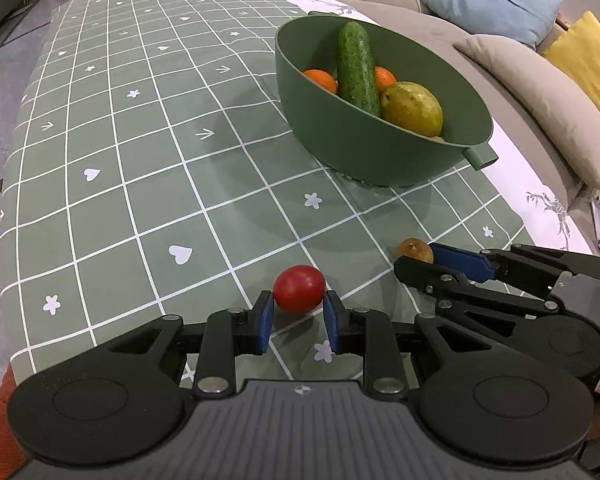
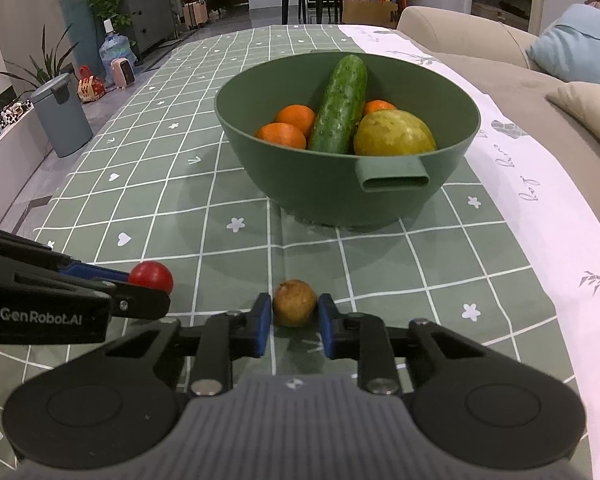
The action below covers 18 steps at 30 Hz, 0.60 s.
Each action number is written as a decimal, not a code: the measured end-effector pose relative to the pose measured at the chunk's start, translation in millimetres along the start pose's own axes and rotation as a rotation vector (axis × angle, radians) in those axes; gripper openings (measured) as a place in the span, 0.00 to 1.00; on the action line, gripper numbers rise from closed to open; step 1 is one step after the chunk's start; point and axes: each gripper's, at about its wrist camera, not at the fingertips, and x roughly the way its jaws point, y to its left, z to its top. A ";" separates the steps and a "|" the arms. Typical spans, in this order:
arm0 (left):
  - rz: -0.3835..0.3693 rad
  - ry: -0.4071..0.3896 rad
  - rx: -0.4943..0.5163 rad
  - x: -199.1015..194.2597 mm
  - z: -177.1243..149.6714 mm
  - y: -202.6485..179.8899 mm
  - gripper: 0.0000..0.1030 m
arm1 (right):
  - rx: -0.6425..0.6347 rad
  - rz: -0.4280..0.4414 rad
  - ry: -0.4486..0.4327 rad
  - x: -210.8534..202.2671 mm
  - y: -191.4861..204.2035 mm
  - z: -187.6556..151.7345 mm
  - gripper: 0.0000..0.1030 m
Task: Organize fruits
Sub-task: 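Grasp the cherry tomato with the left tool while the right tool grasps the brown fruit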
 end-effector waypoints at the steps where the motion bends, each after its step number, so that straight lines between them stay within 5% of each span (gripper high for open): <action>1: -0.001 0.000 -0.001 -0.5 0.1 -0.1 0.29 | 0.000 0.000 0.000 -0.1 0.0 -0.1 0.20; 18: -0.043 -0.114 0.010 -47.7 11.1 -17.2 0.29 | -0.004 -0.017 -0.079 -55.1 4.4 -5.2 0.20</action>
